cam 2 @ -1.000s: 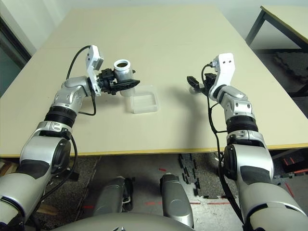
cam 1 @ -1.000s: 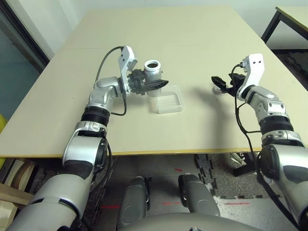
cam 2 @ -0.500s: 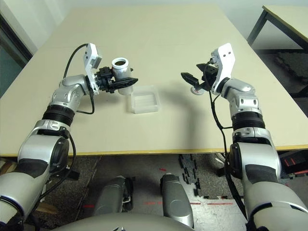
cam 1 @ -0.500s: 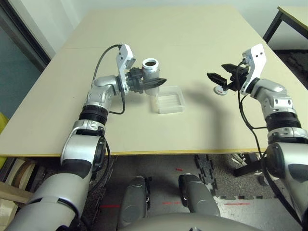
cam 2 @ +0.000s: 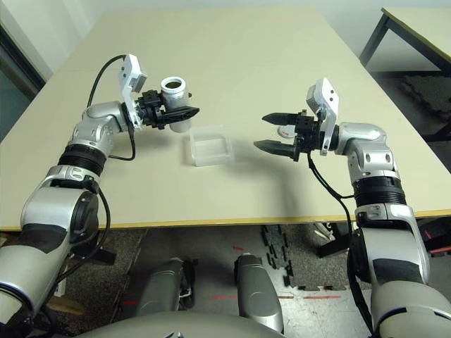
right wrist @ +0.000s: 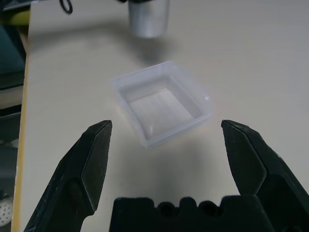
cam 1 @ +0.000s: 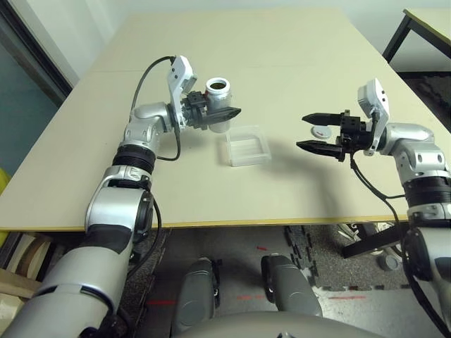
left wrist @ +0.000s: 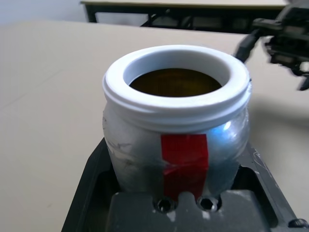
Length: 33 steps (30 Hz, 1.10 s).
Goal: Pour the medicine from the bottle into the box.
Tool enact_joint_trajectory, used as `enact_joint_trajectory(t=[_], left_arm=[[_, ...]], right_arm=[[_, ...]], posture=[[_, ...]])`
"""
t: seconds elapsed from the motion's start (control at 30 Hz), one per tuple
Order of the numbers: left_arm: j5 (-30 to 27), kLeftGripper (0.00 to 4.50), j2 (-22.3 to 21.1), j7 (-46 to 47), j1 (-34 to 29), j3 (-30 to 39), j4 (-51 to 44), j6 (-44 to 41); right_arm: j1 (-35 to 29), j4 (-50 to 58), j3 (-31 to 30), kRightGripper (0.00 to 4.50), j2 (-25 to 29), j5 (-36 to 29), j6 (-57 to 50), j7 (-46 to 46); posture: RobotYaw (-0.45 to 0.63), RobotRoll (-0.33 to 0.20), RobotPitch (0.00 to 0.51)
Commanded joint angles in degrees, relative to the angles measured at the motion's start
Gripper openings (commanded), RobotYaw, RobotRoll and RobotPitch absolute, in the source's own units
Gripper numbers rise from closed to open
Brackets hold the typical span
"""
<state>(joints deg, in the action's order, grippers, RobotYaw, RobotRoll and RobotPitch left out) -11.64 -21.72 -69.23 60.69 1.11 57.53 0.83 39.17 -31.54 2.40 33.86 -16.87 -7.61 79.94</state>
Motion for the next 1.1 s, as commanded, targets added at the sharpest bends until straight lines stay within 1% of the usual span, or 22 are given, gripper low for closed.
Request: enact_joint_trajectory(t=[0.03, 0.3, 0.4, 0.5, 0.6, 0.73, 0.77, 0.8, 0.87, 0.97, 1.0, 1.1], left_arm=[[2.02, 2.67, -1.64, 0.12, 2.46, -0.25, 2.56, 1.54], [4.67, 2.67, -2.47, 0.81, 3.78, -0.98, 5.37, 2.99], [8.18, 2.67, -2.17, 3.64, 3.72, -3.04, 6.37, 4.83], [13.15, 2.67, -1.86, 7.93, 4.08, -6.54, 6.77, 9.06], [22.41, 2.67, -2.08, 14.81, 4.89, -13.61, 6.91, 17.73], [38.63, 2.67, -3.36, 29.74, 8.40, -25.65, 7.50, 31.37], [44.67, 2.67, -3.94, 34.91, 10.03, -30.13, 7.17, 34.55], [48.85, 2.67, -3.98, 38.78, 11.48, -33.32, 7.21, 36.96], [53.46, 2.67, -2.82, 43.27, 13.81, -37.32, 8.50, 38.94], [58.53, 2.67, -1.14, 47.87, 15.95, -41.58, 11.10, 38.94], [62.12, 2.67, -0.91, 51.10, 16.87, -44.43, 11.06, 39.27], [72.57, 2.67, 0.27, 56.91, 19.49, -53.71, 11.22, 39.98]], right_arm=[[-0.47, 0.95, -1.89, 4.50, -0.25, 0.92, 0.67, 0.06], [0.15, 0.45, -3.15, 4.50, -1.24, 1.30, 1.56, -0.52], [-0.10, 1.12, -3.46, 4.50, -1.70, 1.26, 1.30, -1.07], [-0.39, 1.56, -3.63, 4.50, -1.91, 1.18, 1.11, -1.57], [-0.52, 1.72, -3.48, 4.50, -2.18, 0.96, 0.60, -2.30], [-0.55, 1.71, -3.19, 4.50, -2.63, 0.59, -0.07, -3.16], [-0.62, 1.78, -3.12, 4.50, -2.75, 0.49, -0.20, -3.30], [-0.61, 1.74, -3.10, 4.50, -2.87, 0.46, -0.26, -3.42], [-0.57, 1.66, -2.92, 4.50, -3.21, 0.21, -0.50, -3.68], [-0.28, 1.60, -2.47, 4.50, -3.88, -0.57, -1.15, -4.33], [-0.19, 1.71, -2.21, 4.50, -4.15, -1.09, -1.70, -4.64], [0.09, 1.61, -1.65, 4.50, -4.63, -2.08, -2.57, -5.35]], posture=[[-0.23, 0.000, 0.068], [-0.23, 0.000, 0.070], [-0.23, 0.000, 0.073], [-0.23, 0.000, 0.073], [-0.23, 0.000, 0.075], [-0.23, 0.000, 0.076], [-0.23, 0.000, 0.076], [-0.23, 0.000, 0.076], [-0.23, 0.000, 0.075], [-0.23, 0.000, 0.074], [-0.23, 0.000, 0.075], [-0.23, 0.000, 0.076]])
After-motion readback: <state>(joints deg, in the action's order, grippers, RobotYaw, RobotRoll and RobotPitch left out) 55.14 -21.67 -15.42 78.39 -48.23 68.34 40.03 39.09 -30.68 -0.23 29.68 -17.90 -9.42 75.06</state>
